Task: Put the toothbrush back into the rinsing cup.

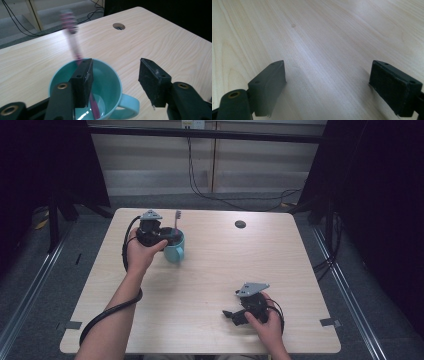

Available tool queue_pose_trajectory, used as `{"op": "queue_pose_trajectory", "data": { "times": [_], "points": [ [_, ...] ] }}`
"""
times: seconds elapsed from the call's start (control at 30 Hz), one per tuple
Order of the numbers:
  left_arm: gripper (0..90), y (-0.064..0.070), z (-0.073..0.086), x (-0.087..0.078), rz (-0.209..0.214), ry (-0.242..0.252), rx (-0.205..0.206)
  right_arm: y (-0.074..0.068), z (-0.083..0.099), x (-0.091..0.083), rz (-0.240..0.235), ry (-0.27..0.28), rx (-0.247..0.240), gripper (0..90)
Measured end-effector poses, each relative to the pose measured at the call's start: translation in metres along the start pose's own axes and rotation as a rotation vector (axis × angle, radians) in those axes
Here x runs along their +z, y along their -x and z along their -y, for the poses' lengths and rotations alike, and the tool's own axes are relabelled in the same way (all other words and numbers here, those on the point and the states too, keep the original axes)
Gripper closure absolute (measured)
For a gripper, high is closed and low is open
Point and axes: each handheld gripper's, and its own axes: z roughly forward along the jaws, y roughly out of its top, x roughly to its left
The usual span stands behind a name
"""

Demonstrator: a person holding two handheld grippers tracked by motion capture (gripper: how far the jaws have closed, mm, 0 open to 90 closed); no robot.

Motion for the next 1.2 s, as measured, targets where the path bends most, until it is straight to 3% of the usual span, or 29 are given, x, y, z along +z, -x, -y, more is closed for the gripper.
{"op": "queue_pose_trajectory", "data": {
  "times": [0.13,0.23,0.6,1.2],
  "points": [
    [37.5,0.002,0.000,-0.006,-0.008,0.012,-0.007,0.000,0.000,0.000,-0.001,0.000,0.001,12.8],
    [34.6,0.005,0.001,-0.012,-0.013,0.004,0.010,0.000,0.000,0.000,0.000,-0.001,0.001,12.8],
    [29.8,0.010,0.013,-0.032,-0.009,0.016,-0.012,0.000,0.000,0.000,0.000,-0.001,0.001,12.8],
    [23.1,0.009,0.037,-0.045,-0.010,0.000,-0.043,0.000,0.000,0.000,0.000,0.000,0.002,12.9]
  ]
}}
